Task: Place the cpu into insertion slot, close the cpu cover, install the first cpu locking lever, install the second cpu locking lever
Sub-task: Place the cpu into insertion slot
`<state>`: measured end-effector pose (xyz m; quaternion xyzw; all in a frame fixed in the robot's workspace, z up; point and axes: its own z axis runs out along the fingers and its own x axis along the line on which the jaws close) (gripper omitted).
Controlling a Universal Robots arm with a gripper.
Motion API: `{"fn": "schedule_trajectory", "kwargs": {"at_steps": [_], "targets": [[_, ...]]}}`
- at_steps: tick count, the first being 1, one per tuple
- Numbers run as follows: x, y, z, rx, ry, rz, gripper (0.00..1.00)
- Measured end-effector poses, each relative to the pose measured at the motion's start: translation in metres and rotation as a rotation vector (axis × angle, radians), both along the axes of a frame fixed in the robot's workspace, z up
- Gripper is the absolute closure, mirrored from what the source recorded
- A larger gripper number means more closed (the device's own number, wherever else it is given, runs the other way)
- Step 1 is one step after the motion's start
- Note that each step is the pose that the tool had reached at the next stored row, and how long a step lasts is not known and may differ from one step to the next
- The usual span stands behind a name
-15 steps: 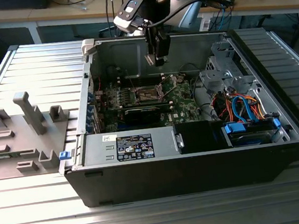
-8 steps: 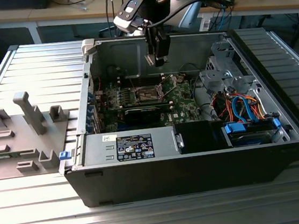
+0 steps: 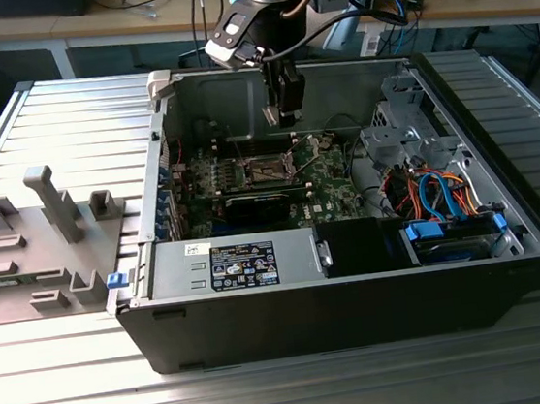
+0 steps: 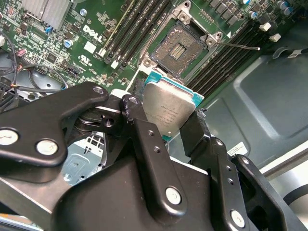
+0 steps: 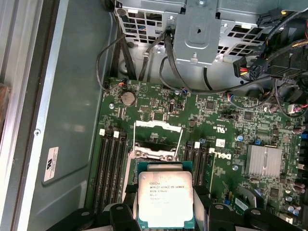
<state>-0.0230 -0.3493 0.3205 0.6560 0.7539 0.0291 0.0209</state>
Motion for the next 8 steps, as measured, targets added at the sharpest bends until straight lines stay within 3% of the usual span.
{"fn": "schedule_trajectory", "kwargs": {"at_steps": [8], "targets": [[0.0, 0.0, -0.0004, -0.0001, 0.0, 0.0, 0.46]]}}
